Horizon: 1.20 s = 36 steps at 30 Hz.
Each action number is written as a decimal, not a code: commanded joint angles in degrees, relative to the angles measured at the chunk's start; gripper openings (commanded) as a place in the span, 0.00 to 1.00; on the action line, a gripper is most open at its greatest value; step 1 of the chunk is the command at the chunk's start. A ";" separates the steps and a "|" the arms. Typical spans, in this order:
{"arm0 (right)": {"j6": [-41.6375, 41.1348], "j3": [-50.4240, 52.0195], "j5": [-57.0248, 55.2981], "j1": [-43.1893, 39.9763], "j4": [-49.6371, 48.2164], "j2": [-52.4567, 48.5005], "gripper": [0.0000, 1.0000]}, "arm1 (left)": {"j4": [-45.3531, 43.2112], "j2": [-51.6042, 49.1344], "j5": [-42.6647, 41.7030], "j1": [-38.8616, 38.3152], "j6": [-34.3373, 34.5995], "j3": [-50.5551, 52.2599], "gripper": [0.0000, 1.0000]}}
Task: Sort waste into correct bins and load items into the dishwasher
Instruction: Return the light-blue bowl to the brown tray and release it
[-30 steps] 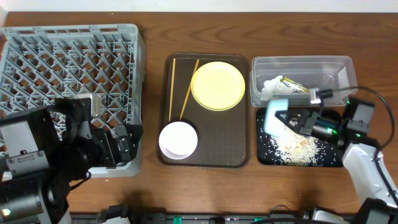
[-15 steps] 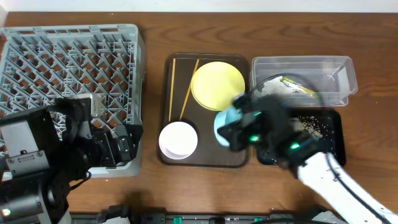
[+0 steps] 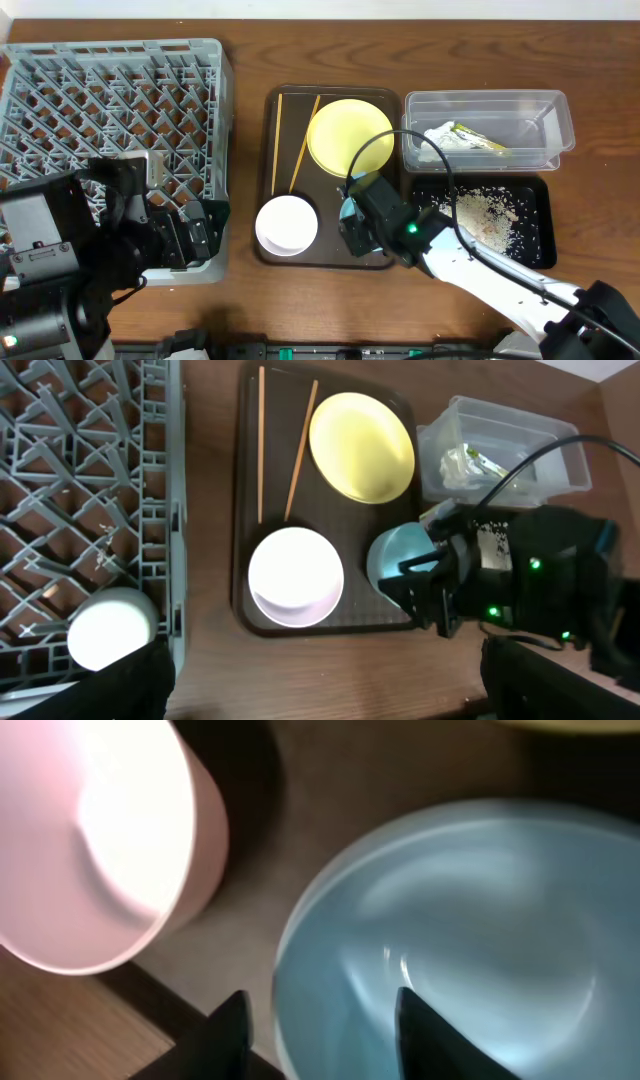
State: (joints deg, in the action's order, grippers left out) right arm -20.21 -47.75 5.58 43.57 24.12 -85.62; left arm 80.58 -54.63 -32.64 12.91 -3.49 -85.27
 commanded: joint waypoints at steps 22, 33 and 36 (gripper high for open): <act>8.46 -32.52 -4.83 -1.49 24.46 1.44 0.70 | -0.04 -0.02 -0.35 -0.20 -0.96 -0.94 0.98; 8.48 -32.52 -5.38 -2.36 35.60 2.27 0.99 | -0.04 -0.02 -0.37 -0.20 -0.98 -0.94 0.98; 10.12 -32.50 -6.01 -5.44 36.22 4.59 0.99 | -0.04 -0.02 -0.37 -0.20 -0.98 -0.94 0.98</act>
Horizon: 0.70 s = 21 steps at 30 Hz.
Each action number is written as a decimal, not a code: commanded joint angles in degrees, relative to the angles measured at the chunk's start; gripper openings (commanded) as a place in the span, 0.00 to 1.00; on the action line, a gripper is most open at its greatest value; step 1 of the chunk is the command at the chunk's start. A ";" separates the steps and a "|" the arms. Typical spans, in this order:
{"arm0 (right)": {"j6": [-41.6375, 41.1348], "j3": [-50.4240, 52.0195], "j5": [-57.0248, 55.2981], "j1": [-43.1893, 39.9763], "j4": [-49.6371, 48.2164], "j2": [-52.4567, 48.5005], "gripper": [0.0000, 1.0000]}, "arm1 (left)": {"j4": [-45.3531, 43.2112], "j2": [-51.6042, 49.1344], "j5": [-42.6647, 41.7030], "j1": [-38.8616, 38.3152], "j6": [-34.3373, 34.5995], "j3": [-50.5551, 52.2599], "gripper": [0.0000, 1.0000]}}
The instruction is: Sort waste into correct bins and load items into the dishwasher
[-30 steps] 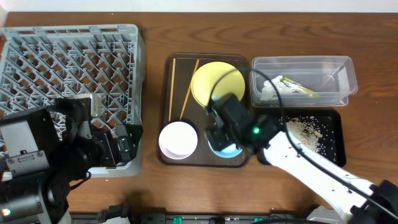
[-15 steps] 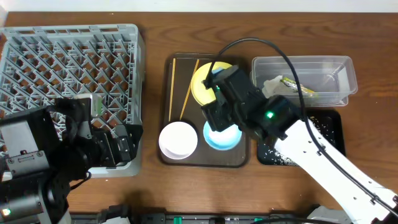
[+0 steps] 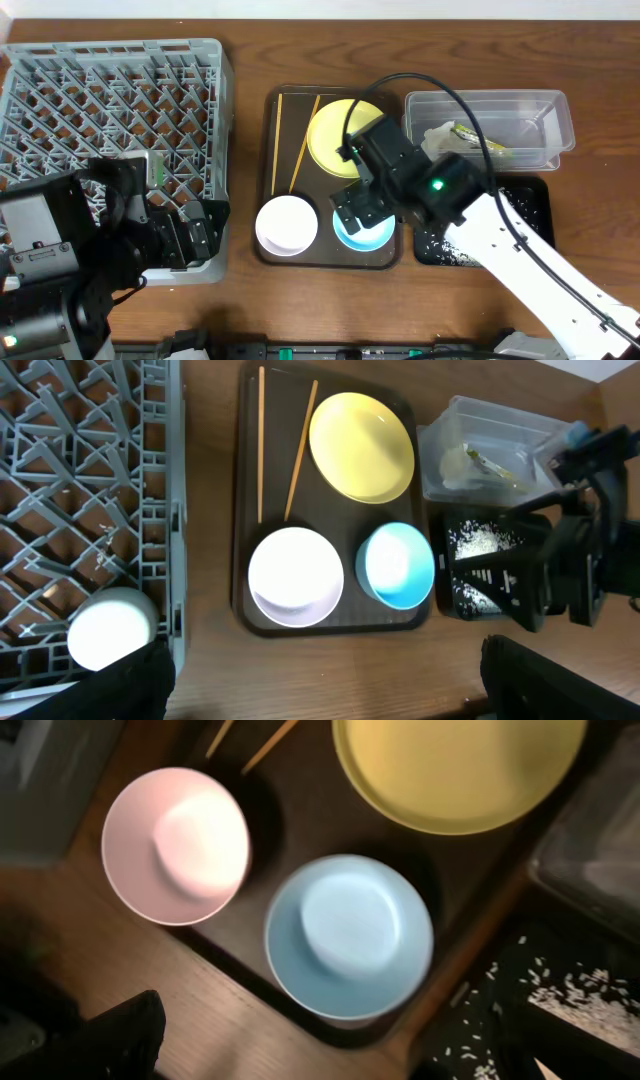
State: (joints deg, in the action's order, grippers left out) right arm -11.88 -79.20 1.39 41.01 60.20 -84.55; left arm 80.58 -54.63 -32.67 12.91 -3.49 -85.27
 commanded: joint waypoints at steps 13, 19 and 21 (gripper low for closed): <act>15.45 0.70 -2.12 -18.60 -1.29 26.14 0.99 | -0.04 -0.02 -0.35 -0.20 -0.98 -0.94 0.98; 17.97 13.03 -2.19 -25.11 -10.67 37.18 0.99 | -0.04 -0.02 -0.35 -0.20 -0.98 -0.94 0.98; 17.97 19.45 -2.19 -26.80 -15.23 41.53 0.99 | -0.04 -0.02 -0.35 -0.20 -0.98 -0.94 0.98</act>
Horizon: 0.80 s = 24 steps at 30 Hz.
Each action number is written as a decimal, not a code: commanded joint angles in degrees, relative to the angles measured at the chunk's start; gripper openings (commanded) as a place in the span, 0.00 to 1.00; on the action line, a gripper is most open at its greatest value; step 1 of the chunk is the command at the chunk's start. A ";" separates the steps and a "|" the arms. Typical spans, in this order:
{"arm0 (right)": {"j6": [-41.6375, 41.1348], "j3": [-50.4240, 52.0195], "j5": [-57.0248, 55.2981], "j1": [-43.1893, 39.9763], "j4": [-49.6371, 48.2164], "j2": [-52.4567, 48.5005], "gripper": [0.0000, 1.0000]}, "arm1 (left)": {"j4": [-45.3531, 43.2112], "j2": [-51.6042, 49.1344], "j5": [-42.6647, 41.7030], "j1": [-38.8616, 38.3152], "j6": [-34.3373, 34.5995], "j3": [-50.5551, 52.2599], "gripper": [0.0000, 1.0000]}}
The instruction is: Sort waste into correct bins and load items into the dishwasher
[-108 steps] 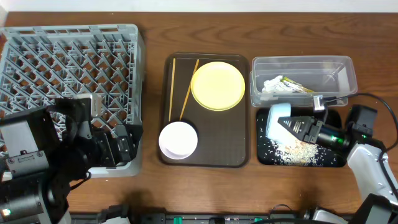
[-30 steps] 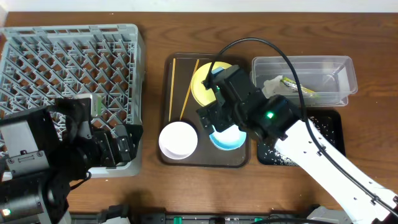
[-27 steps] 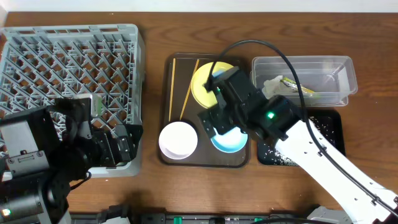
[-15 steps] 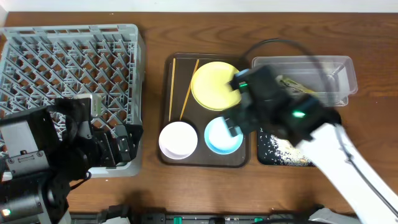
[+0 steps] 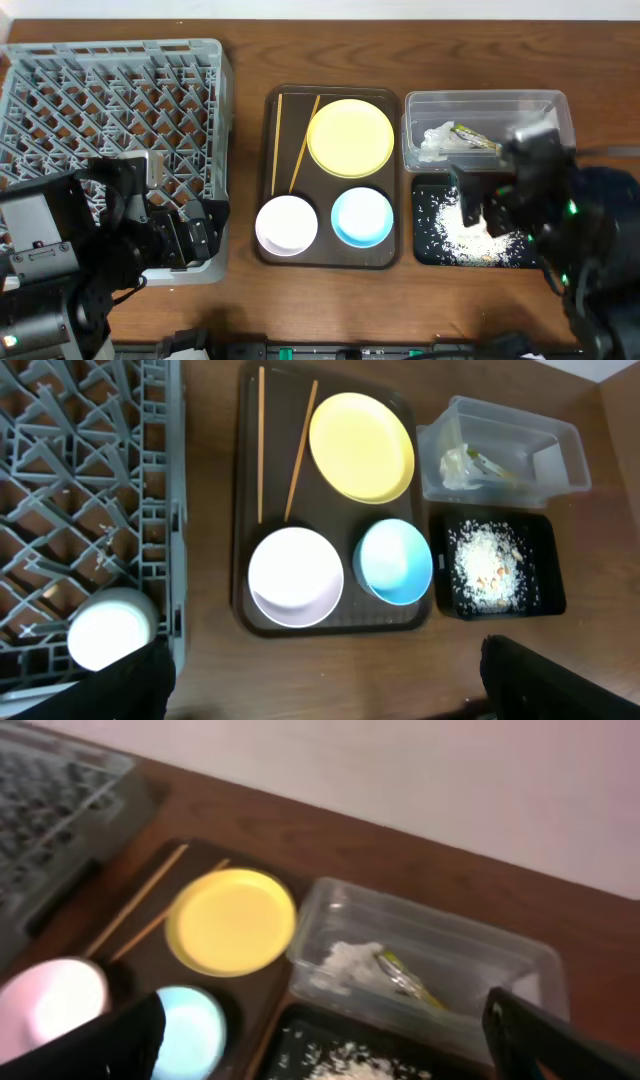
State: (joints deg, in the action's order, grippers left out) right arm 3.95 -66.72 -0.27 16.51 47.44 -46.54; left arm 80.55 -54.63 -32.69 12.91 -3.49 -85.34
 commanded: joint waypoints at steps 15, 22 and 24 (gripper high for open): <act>1.90 47.08 -0.33 -4.28 -27.80 33.51 0.99 | -0.02 -0.02 -0.33 -0.20 -0.98 -0.87 0.98; 1.88 56.63 0.81 -4.28 -28.85 44.13 0.99 | -0.02 -0.02 -0.33 -0.20 -0.98 -0.87 0.98; 1.90 58.55 0.76 -4.31 -29.05 46.27 0.99 | -0.02 -0.02 -0.31 -0.20 -0.98 -0.87 0.98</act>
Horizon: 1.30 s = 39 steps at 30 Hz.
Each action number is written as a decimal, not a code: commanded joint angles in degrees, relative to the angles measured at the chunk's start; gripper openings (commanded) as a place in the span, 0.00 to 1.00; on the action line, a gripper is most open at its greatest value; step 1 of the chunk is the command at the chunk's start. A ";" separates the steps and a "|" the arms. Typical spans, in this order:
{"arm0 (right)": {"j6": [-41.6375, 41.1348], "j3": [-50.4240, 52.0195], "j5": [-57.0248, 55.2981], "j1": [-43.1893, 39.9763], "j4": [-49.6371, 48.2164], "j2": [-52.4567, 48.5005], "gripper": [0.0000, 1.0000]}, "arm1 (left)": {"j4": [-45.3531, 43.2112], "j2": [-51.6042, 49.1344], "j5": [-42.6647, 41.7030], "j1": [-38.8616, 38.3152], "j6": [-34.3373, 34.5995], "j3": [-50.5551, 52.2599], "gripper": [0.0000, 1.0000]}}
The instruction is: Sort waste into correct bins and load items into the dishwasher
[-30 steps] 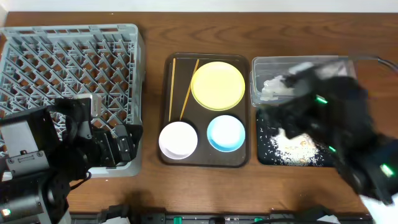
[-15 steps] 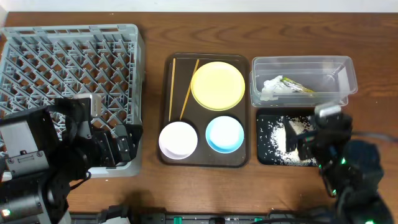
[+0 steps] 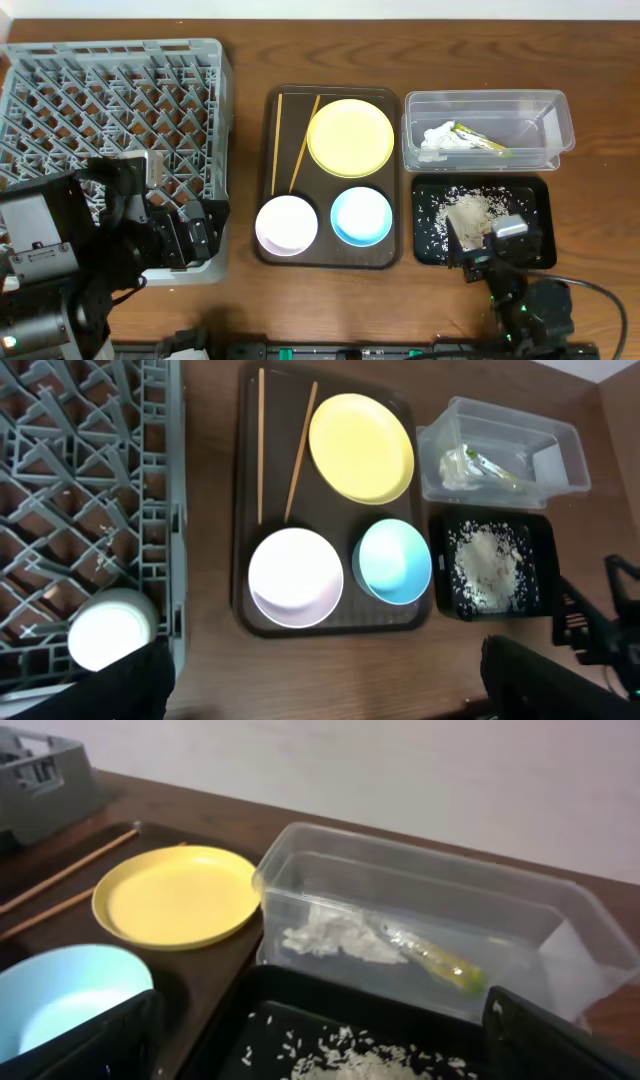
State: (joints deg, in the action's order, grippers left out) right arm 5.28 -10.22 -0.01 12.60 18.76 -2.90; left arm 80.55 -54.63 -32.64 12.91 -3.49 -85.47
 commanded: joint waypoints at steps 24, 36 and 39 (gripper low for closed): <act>0.59 9.92 0.48 -0.42 -14.64 2.58 0.99 | -0.02 -0.02 -0.37 -0.20 -0.98 -0.74 0.98; 0.59 9.92 0.48 -0.42 -14.64 2.56 0.99 | -0.02 -0.02 -0.37 -0.20 -0.98 -0.74 0.98; 0.59 9.92 0.48 -0.42 -14.64 2.56 0.99 | 0.00 -0.02 -0.44 -0.20 -0.90 -0.74 0.98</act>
State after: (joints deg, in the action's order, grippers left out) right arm 5.28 -0.54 0.23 12.60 4.03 -0.71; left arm 80.58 -54.63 -32.67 12.91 -3.49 -85.47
